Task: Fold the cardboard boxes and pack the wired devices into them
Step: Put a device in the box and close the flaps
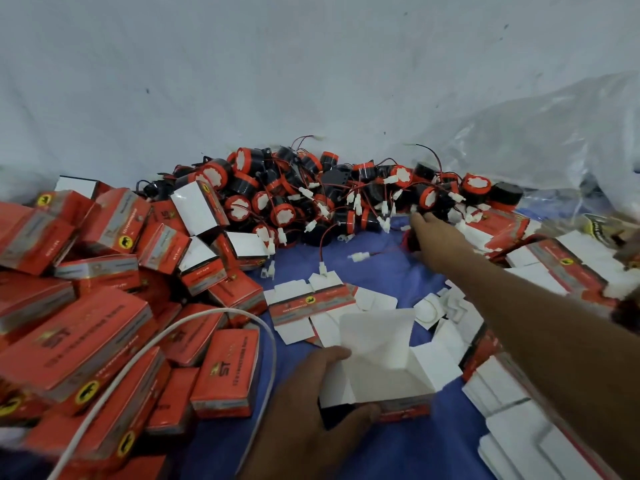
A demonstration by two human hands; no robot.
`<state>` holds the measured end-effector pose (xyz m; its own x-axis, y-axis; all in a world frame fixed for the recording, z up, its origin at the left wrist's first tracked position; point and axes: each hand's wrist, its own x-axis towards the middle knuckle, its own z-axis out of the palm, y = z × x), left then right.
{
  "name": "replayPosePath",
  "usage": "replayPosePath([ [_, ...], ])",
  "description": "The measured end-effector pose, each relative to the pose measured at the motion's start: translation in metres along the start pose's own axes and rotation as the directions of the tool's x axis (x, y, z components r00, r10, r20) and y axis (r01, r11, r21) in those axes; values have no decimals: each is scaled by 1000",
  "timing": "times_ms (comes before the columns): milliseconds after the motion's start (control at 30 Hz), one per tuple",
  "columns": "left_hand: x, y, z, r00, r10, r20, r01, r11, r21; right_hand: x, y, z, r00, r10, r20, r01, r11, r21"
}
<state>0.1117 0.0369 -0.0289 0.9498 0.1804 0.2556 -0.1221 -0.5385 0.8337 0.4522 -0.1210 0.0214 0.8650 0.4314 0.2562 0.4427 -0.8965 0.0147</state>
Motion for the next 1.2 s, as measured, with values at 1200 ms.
replayPosePath([
  [1200,-20,34,5,975,149,163,-152,988,10,-279,-56,-93,907,-413,-82,378,716,587],
])
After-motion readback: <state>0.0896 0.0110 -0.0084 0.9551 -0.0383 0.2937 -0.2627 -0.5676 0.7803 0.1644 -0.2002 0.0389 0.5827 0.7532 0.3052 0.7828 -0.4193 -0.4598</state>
